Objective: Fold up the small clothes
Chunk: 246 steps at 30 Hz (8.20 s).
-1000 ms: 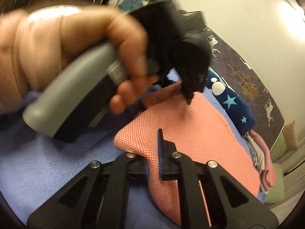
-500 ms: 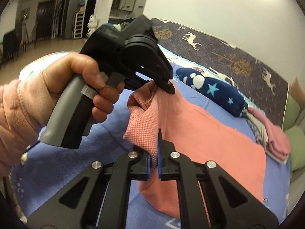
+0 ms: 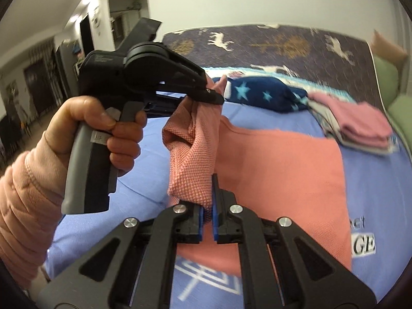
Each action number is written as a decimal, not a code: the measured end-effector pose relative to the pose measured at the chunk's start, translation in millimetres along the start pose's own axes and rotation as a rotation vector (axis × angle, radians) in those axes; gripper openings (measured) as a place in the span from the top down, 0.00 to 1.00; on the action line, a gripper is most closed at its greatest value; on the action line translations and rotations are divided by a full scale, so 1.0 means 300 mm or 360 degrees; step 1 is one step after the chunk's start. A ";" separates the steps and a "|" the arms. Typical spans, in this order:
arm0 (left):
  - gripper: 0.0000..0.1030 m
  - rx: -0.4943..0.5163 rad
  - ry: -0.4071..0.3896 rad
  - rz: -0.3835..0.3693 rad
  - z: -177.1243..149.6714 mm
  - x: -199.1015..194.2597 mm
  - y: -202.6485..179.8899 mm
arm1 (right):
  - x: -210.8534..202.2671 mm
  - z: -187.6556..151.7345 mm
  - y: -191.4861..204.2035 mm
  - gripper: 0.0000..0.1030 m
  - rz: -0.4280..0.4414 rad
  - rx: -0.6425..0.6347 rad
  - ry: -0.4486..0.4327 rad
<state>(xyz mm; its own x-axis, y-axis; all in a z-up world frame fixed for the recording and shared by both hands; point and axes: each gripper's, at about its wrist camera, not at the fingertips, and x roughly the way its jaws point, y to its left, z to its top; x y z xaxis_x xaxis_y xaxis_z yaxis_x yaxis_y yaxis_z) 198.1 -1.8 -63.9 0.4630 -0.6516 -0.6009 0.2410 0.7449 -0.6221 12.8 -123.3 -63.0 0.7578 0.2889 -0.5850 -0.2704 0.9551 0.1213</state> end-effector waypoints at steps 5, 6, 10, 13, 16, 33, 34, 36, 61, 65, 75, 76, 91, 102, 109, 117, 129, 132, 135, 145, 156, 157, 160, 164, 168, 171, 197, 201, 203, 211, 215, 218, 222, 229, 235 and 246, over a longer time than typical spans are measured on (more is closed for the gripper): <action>0.90 0.0025 0.0016 0.0009 -0.046 0.087 -0.111 | -0.038 -0.038 -0.128 0.96 0.0020 0.0128 0.0008; 0.90 0.0044 0.0023 0.0011 -0.057 0.109 -0.142 | -0.043 -0.046 -0.146 0.96 0.0023 0.0148 0.0012; 0.90 0.0088 0.0080 0.0010 -0.081 0.182 -0.211 | -0.070 -0.081 -0.223 0.96 -0.0003 0.0221 0.0013; 0.90 0.0113 0.0128 0.0010 -0.096 0.248 -0.260 | -0.098 -0.107 -0.295 0.96 -0.0035 0.0294 0.0008; 0.90 0.0145 0.0179 0.0031 -0.121 0.316 -0.303 | -0.105 -0.124 -0.346 0.96 -0.0058 0.0346 0.0021; 0.52 0.0353 0.0168 0.0124 -0.206 0.422 -0.416 | -0.085 -0.260 -0.515 0.87 0.0029 0.0651 0.0208; 0.49 0.0380 0.0142 0.0133 -0.204 0.397 -0.423 | -0.085 -0.272 -0.528 0.87 0.0046 0.0683 0.0222; 0.48 0.0425 0.0080 0.0145 -0.199 0.349 -0.435 | -0.087 -0.296 -0.553 0.87 0.0097 0.0756 0.0246; 0.26 0.0980 -0.0047 0.0651 -0.524 -0.031 -0.254 | -0.121 -0.205 -0.526 0.82 0.0022 0.0664 0.0182; 0.26 0.1143 -0.0048 0.0590 -0.598 -0.089 -0.279 | -0.146 -0.245 -0.557 0.73 0.0066 0.0706 0.0193; 0.41 0.1610 0.0038 0.0751 -0.780 -0.059 -0.323 | -0.149 -0.251 -0.512 0.59 0.0079 0.0600 0.0229; 0.42 0.1593 0.0029 0.0783 -0.773 -0.057 -0.318 | -0.145 -0.251 -0.511 0.59 0.0075 0.0606 0.0237; 0.64 0.1577 0.0118 0.0832 -0.736 -0.044 -0.297 | -0.118 -0.240 -0.527 0.94 0.0151 0.0737 0.0271; 0.74 0.1395 0.0232 0.0835 -0.682 -0.081 -0.228 | -0.140 -0.301 -0.581 0.79 0.0240 0.0877 0.0358; 0.74 0.1158 0.0077 0.0426 -0.599 -0.211 -0.288 | -0.180 -0.151 -0.563 0.87 0.0197 0.0674 0.0152; 0.73 0.1198 0.0266 0.0649 -0.609 0.041 -0.225 | 0.048 -0.175 -0.625 1.00 -0.0004 0.0687 0.0351; 0.36 0.1053 0.0276 0.0449 -0.569 0.026 -0.236 | 0.033 -0.122 -0.642 0.86 0.0068 0.0596 0.0305; 0.36 0.0965 0.0245 0.0506 -0.545 0.032 -0.211 | 0.050 -0.158 -0.658 0.78 0.0027 0.0618 0.0335; 0.32 0.0722 0.0157 0.0348 -0.455 -0.014 -0.188 | 0.005 -0.132 -0.691 0.69 0.0095 0.0679 0.0272; 0.31 0.0386 0.0247 0.0245 -0.293 0.136 -0.098 | 0.098 -0.060 -0.762 0.42 0.0161 0.0714 0.0370; 0.30 0.0368 0.0302 0.0181 -0.233 0.236 -0.062 | 0.181 -0.038 -0.739 0.40 0.0192 0.0601 0.0426; 0.30 0.0377 0.0304 0.0183 -0.228 0.241 -0.062 | 0.180 -0.039 -0.737 0.40 0.0194 0.0594 0.0428; 0.30 0.0403 0.0316 0.0190 -0.212 0.263 -0.066 | 0.207 -0.024 -0.732 0.40 0.0204 0.0563 0.0440; 0.30 0.0407 0.0331 0.0172 -0.192 0.288 -0.060 | 0.228 -0.012 -0.738 0.40 0.0229 0.0552 0.0455; 0.30 0.0400 0.0341 0.0142 -0.172 0.306 -0.050 | 0.240 -0.008 -0.740 0.40 0.0242 0.0534 0.0450; 0.30 0.0411 0.0340 0.0159 -0.159 0.326 -0.058 | 0.250 -0.008 -0.738 0.40 0.0250 0.0521 0.0435; 0.79 0.0821 -0.0169 0.0256 -0.209 0.009 -0.405 | -0.108 0.078 -0.582 0.83 0.0161 0.0278 -0.0097; 0.79 0.0918 -0.0259 0.0213 -0.232 -0.056 -0.544 | -0.262 0.100 -0.574 0.83 0.0045 0.0198 -0.0263; 0.79 0.0984 -0.0307 0.0210 -0.236 -0.070 -0.622 | -0.335 0.129 -0.601 0.83 0.0008 0.0197 -0.0332; 0.79 0.1116 -0.0445 0.0123 -0.139 -0.081 -0.919 | -0.548 0.302 -0.756 0.83 -0.0141 0.0186 -0.0533; 0.79 0.1132 -0.0510 0.0120 -0.095 -0.063 -1.000 | -0.579 0.371 -0.810 0.83 -0.0227 0.0155 -0.0596; 0.79 0.1175 -0.0547 0.0149 -0.060 -0.033 -1.070 | -0.577 0.418 -0.853 0.83 -0.0304 0.0142 -0.0618; 0.79 0.1204 -0.0542 0.0214 0.015 0.055 -1.118 | -0.542 0.485 -0.939 0.83 -0.0355 0.0163 -0.0608; 0.79 0.1122 -0.0497 0.0325 0.139 0.245 -1.102 | -0.360 0.588 -1.068 0.83 -0.0442 0.0186 -0.0504; 0.79 0.0934 -0.0534 0.0364 0.234 0.377 -1.022 | -0.179 0.641 -1.147 0.83 -0.0426 0.0252 -0.0461; 0.57 0.0783 -0.0483 0.0617 0.336 0.747 -0.790 | 0.234 0.655 -1.252 0.80 -0.0427 0.0247 -0.0285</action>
<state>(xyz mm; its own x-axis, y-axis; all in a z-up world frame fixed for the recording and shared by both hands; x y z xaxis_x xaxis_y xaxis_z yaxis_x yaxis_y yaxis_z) 330.8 -309.9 -0.6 0.7945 -0.3098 -0.5223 0.3354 0.9409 -0.0478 284.4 -448.8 8.0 0.8853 0.0205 -0.4646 0.0352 0.9932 0.1110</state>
